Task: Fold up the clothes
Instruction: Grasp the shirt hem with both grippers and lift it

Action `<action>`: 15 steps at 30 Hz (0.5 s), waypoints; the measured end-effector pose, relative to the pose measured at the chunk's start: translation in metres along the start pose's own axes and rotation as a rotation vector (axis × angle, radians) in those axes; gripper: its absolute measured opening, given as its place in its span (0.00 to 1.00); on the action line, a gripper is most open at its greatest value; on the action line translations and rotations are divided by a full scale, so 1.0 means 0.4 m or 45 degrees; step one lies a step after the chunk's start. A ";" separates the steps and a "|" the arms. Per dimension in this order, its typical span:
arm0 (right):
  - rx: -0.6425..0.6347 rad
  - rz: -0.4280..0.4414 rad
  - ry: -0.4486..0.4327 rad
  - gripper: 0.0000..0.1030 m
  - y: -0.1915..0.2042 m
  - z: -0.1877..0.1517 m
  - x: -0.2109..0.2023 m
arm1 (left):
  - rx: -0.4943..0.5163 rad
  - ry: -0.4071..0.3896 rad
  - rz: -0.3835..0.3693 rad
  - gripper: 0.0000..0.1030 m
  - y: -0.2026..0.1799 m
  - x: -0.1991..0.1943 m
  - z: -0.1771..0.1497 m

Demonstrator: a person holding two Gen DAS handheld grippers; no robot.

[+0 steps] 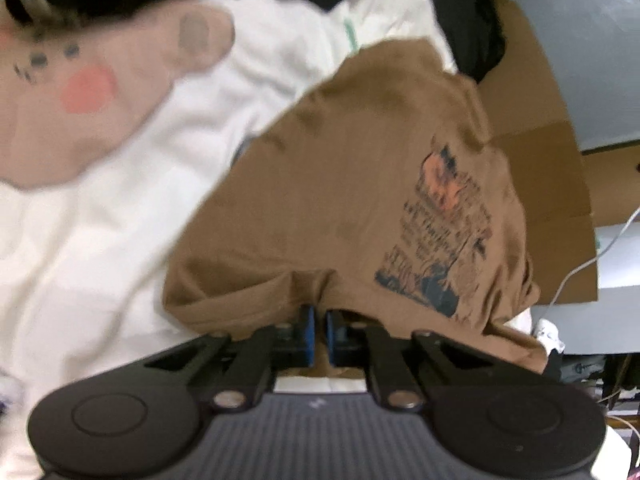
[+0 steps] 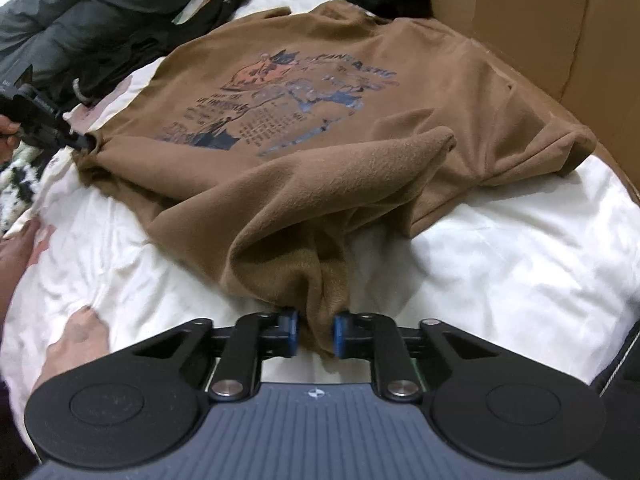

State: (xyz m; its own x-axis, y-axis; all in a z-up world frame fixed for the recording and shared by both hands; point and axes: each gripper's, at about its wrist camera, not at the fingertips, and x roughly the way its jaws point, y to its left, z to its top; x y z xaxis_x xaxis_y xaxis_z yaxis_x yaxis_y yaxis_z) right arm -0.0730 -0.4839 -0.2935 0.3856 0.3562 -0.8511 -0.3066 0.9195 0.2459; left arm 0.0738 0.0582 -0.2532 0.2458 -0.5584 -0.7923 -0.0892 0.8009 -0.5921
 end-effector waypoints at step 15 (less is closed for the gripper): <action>0.062 0.342 0.093 0.08 0.057 0.026 -0.206 | 0.058 -0.247 -0.137 0.04 0.004 -0.329 0.037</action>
State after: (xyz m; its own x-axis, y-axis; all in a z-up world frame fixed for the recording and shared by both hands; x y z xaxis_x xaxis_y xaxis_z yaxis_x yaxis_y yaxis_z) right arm -0.1026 -0.4905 -0.2129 0.2315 0.5770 -0.7832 -0.3466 0.8012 0.4878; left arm 0.0555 0.1363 -0.1477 0.4332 -0.5927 -0.6790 -0.0100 0.7501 -0.6612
